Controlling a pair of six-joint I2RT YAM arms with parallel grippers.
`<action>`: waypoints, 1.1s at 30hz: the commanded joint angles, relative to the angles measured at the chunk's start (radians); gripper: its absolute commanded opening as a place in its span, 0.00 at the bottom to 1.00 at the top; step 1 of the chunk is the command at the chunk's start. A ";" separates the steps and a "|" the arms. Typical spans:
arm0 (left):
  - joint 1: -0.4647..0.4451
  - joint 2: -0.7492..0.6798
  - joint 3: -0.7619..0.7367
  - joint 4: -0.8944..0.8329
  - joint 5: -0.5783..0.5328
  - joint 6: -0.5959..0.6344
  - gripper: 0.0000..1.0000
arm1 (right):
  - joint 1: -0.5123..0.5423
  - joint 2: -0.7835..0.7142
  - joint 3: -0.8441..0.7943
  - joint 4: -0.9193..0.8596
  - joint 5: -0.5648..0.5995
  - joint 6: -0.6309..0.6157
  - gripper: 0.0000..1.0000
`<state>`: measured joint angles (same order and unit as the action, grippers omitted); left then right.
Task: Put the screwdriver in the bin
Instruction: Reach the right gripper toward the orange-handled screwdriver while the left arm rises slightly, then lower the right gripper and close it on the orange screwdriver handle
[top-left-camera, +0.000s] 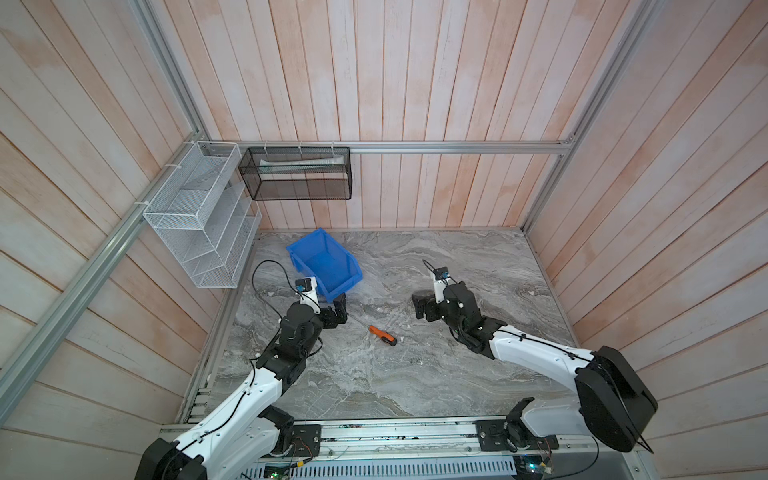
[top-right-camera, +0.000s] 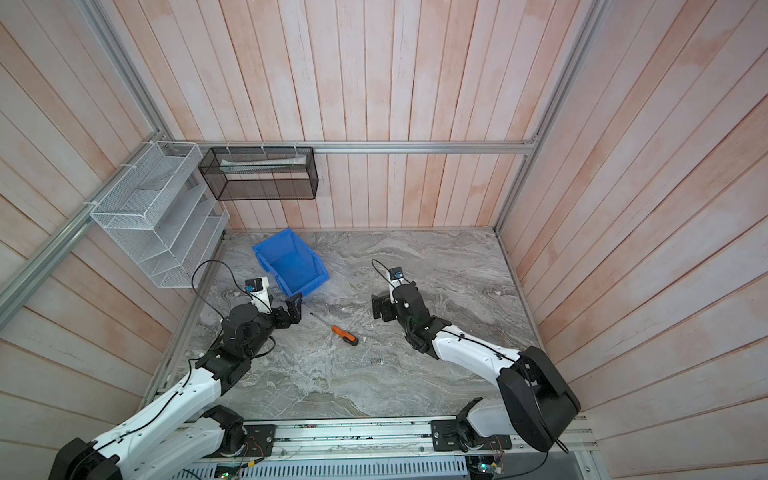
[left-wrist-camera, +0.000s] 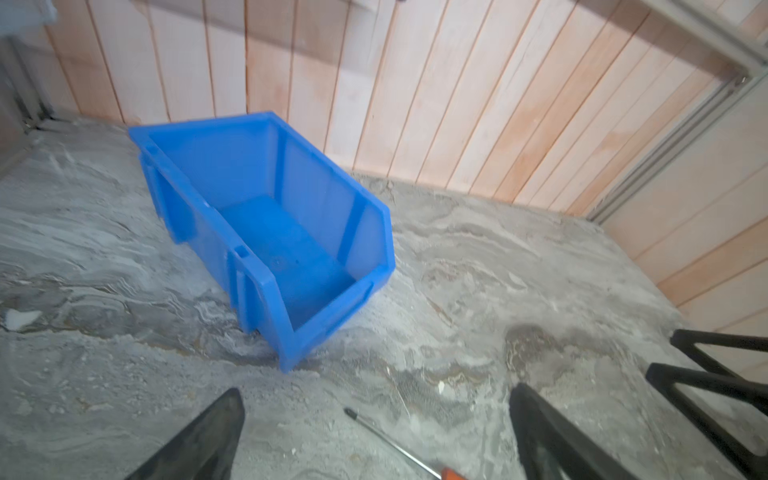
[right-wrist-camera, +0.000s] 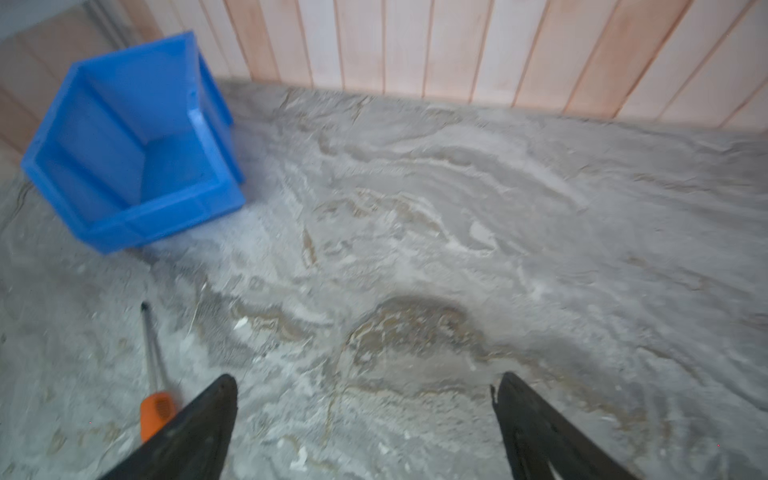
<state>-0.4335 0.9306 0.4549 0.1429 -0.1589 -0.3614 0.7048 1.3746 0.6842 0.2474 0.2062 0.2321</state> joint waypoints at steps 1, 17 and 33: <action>-0.008 0.010 0.040 -0.115 0.043 -0.012 1.00 | 0.075 0.046 0.017 -0.047 -0.044 0.001 0.98; 0.036 -0.115 0.089 -0.419 -0.028 -0.235 1.00 | 0.318 0.260 0.077 -0.034 -0.039 0.026 0.66; 0.062 -0.134 0.081 -0.376 0.110 -0.245 1.00 | 0.319 0.371 0.087 -0.029 -0.029 -0.001 0.47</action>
<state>-0.3794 0.8093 0.5327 -0.2394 -0.0826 -0.5934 1.0248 1.7111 0.7712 0.2184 0.1604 0.2394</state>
